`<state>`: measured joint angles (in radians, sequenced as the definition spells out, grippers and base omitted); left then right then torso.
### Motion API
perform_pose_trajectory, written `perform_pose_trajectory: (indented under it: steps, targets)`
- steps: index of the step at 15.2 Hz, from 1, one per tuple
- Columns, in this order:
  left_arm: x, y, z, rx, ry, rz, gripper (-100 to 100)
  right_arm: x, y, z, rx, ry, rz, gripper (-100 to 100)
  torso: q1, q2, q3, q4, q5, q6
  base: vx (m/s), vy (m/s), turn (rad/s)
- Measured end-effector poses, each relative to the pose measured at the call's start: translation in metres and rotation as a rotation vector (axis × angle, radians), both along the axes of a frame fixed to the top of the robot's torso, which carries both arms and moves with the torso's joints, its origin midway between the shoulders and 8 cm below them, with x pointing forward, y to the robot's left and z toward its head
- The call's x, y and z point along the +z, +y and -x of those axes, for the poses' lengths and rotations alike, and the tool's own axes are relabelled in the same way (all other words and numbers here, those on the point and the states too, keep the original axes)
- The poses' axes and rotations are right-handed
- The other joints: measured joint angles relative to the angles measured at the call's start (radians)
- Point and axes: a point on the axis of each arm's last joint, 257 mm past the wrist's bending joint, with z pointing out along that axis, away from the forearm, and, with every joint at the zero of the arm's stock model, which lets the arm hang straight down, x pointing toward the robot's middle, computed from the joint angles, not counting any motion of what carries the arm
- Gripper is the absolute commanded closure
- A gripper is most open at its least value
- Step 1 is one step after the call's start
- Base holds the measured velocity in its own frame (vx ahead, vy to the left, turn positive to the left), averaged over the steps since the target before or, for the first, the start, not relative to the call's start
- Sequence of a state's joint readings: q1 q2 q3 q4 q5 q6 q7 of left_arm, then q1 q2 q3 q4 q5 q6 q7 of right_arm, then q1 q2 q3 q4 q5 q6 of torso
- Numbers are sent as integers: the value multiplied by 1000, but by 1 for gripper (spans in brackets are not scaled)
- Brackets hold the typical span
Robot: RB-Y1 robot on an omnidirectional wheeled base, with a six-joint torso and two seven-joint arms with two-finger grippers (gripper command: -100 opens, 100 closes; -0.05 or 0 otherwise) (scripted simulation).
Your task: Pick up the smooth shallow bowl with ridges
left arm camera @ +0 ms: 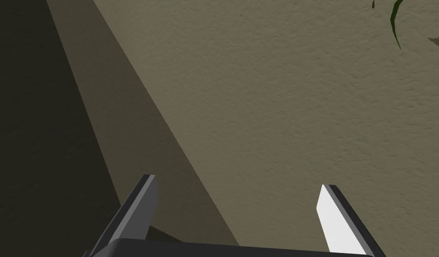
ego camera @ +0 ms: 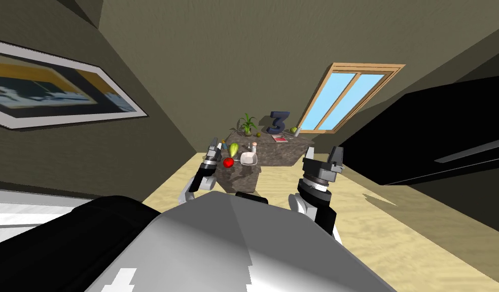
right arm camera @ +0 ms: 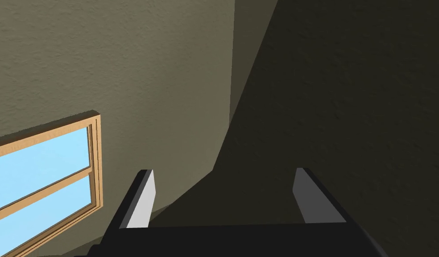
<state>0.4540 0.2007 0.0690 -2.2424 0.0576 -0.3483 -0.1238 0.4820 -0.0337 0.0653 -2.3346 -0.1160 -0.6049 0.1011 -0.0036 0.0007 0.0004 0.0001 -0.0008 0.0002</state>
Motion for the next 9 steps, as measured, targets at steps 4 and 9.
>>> perform_pose_trajectory:
  steps: [4, 9]
  targets:
    - [-11, 12, -7, 19, 69, -6, -100, 0, 0, 0, 0, 0, 0, 0, 0, 0, 0, 0, 0, 0, -6, -54, -70]
    - [-27, 29, -16, 47, 155, -2, -100, 0, 0, 0, 0, 0, 0, 0, 0, 0, 0, 0, 0, 0, -8, -47, -58]
